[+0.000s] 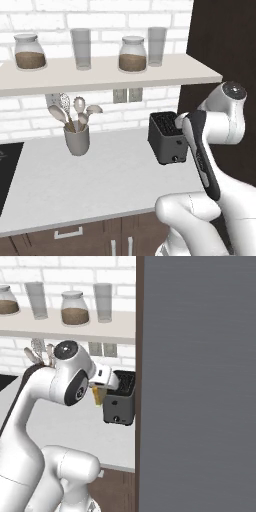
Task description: Start the toaster. Once the lever pops up, take the bread to the plate on the dining counter.
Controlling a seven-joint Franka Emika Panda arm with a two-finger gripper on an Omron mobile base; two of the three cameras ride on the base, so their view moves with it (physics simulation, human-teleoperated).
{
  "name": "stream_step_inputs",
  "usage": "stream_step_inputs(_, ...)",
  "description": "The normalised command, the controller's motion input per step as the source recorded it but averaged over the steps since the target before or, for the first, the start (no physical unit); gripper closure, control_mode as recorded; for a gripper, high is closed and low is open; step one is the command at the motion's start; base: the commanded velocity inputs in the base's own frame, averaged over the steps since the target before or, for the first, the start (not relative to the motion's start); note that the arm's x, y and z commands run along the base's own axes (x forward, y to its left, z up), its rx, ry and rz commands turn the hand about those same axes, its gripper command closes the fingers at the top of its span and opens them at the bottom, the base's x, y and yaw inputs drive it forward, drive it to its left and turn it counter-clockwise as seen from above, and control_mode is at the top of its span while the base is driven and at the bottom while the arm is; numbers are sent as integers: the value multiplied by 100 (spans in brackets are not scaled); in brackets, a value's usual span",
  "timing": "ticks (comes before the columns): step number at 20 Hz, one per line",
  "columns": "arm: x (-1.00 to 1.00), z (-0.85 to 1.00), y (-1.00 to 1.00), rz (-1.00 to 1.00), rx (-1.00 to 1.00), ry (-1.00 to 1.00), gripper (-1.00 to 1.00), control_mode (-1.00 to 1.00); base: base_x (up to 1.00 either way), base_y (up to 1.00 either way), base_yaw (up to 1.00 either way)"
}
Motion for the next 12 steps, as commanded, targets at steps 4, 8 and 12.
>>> stream_step_inputs(4, -94, 0, 1, 4, 4, 1, 100, -100, 0, 0, 0)
stream_step_inputs(8, -82, 0, 27, 5, 0, 3, 100, -100, 0, 0, 0)
stream_step_inputs(12, -59, 11, 34, 3, 0, 2, 100, -100, 0, 0, 0)
